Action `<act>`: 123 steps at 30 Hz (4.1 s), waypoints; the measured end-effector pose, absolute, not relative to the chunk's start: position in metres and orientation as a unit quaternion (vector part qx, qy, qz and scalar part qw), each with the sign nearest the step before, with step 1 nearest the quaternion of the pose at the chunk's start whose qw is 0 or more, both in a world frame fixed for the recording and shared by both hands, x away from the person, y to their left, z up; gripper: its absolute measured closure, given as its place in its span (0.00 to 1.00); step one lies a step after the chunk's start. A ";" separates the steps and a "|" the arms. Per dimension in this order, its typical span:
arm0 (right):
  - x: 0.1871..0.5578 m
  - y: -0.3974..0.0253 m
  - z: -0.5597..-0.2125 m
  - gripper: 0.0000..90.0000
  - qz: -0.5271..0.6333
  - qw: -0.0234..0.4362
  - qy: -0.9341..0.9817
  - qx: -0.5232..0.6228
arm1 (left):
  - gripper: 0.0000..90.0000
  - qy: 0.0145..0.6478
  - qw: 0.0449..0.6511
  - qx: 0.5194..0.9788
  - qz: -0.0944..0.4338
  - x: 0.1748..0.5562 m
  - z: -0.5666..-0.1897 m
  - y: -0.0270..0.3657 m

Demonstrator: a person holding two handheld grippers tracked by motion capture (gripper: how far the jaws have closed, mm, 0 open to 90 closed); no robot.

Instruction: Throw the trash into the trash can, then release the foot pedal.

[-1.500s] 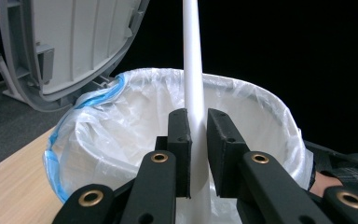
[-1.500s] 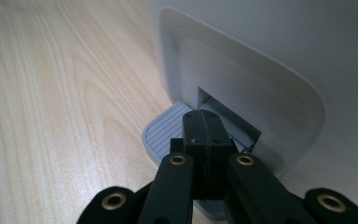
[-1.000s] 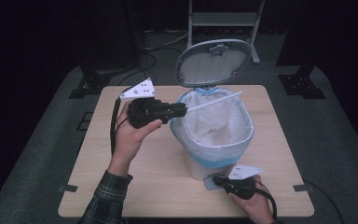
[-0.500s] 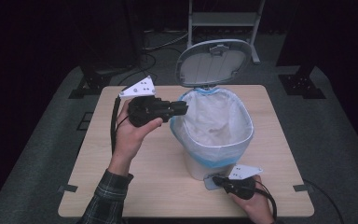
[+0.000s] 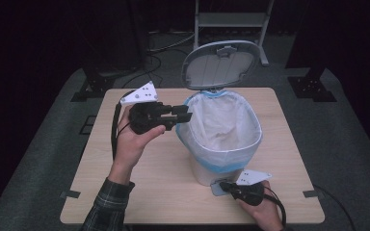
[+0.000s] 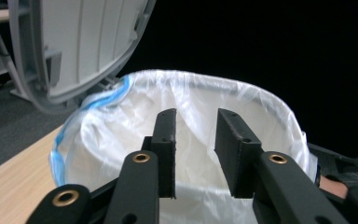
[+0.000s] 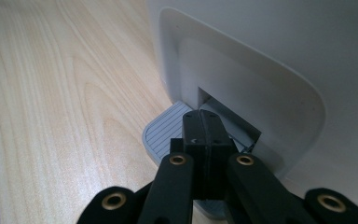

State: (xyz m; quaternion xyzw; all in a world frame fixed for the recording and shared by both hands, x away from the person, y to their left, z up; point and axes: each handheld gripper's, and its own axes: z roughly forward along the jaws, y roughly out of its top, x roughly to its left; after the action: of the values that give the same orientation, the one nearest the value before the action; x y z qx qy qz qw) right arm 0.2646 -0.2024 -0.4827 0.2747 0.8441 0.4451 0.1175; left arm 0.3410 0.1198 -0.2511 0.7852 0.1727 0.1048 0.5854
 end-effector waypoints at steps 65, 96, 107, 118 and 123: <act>0.241 -0.249 -0.455 0.72 0.487 0.121 0.813 0.296 | 0.21 0.285 0.502 0.805 0.136 0.273 -0.382 0.204; 0.251 -0.311 -0.467 0.31 0.446 0.187 0.779 0.399 | 0.10 0.343 0.415 0.831 0.144 0.267 -0.448 0.217; 0.261 -0.325 -0.480 0.30 0.414 0.185 0.775 0.439 | 0.10 0.347 0.372 0.850 0.139 0.272 -0.467 0.214; 0.264 -0.327 -0.485 0.28 0.393 0.185 0.778 0.455 | 0.10 0.353 0.349 0.856 0.144 0.277 -0.479 0.216; 0.266 -0.328 -0.486 0.28 0.386 0.183 0.779 0.459 | 0.00 0.339 0.348 0.862 0.145 0.278 -0.482 0.216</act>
State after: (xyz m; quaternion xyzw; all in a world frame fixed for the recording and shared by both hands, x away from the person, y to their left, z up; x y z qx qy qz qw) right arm 0.2659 -0.3275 -0.4858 0.4590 0.7790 0.3862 0.1827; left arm 0.2779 0.2161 -0.4820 0.8617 0.3391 0.1449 0.3484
